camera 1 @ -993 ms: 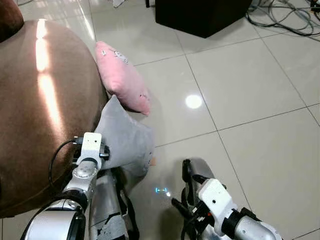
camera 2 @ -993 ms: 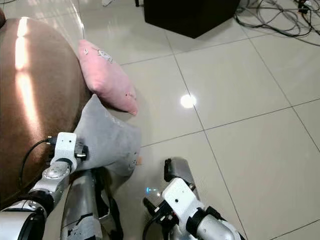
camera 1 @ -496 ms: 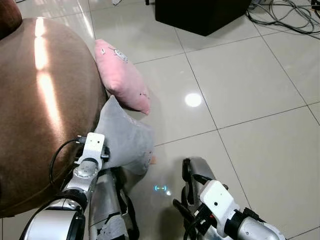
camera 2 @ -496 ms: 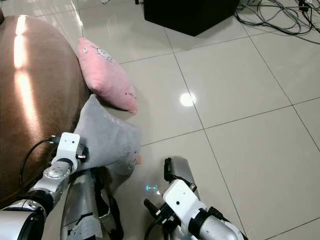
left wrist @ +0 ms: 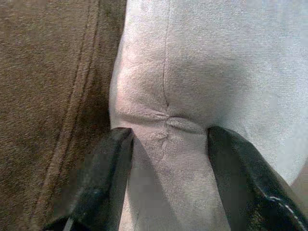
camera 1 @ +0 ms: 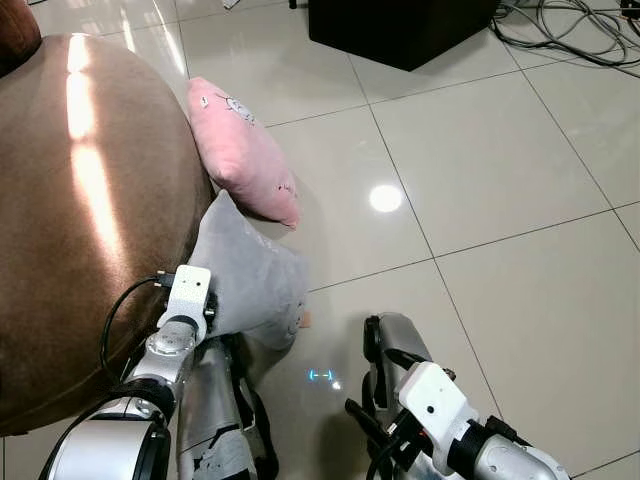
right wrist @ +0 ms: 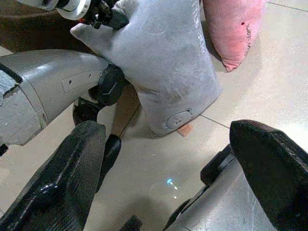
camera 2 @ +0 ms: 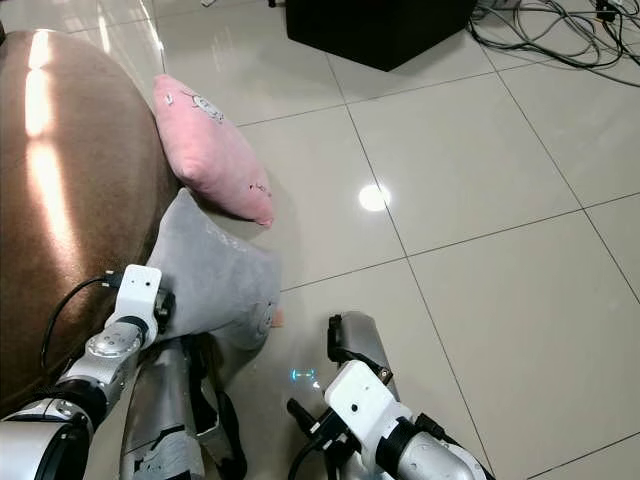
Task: Move the pillow to the sofa from floor
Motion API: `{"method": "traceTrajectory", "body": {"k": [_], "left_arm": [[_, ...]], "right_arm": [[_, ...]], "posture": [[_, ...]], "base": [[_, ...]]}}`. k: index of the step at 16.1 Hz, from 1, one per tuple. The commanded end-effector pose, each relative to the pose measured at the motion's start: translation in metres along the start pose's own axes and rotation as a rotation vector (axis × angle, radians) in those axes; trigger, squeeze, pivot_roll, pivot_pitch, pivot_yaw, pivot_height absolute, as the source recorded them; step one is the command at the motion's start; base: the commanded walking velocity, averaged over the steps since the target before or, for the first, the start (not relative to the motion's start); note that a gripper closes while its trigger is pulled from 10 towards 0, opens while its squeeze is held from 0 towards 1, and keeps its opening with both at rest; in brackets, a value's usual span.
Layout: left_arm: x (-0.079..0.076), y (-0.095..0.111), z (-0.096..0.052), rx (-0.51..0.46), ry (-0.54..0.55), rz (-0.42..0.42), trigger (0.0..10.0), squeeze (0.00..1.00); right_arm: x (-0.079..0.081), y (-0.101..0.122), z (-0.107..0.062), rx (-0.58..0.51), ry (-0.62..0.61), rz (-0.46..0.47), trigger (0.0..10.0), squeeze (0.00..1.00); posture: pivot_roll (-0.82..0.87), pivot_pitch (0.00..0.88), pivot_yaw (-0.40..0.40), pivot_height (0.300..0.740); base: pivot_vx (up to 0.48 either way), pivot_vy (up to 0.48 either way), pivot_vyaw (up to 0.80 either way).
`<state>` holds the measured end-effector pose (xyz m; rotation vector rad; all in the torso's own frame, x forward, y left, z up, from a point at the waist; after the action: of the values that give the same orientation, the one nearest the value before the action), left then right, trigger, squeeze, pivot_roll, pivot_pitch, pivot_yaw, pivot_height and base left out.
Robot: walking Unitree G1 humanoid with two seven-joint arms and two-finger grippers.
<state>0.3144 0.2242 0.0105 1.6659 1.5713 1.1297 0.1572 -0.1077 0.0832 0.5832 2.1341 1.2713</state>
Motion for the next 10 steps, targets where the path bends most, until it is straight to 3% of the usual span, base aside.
{"method": "traceTrajectory", "body": {"k": [1, 10], "left_arm": [[-0.0016, -0.0159, -0.0034, 0.058, -0.011, -0.020, 0.0, 0.00], [-0.0063, -0.0120, -0.0022, 0.054, -0.050, -0.037, 0.0, 0.00]], "right_arm": [[0.0071, -0.0063, -0.0001, 0.023, 0.016, 0.010, 10.0, 0.00], [0.0070, -0.0072, 0.0044, 0.022, 0.015, -0.002, 10.0, 0.00]], "posture": [[-0.25, 0.370, 0.018, 0.567], [-0.25, 0.358, 0.024, 0.567]], "base": [[0.000, 0.000, 0.00], [0.000, 0.000, 0.00]]}}
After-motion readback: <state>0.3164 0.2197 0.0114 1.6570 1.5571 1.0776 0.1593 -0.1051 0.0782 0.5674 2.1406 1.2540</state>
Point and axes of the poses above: a point about 5 cm out from each wrist's last joint towards the gripper, its own z axis pointing out of the wrist towards the gripper, its own y axis along the axis of the wrist's last joint, x = y × z, the point moved 1 cm from there along z, pointing out of the wrist towards the gripper, and after that the axes turned 6 degrees about -z, right-handed, at the moved point
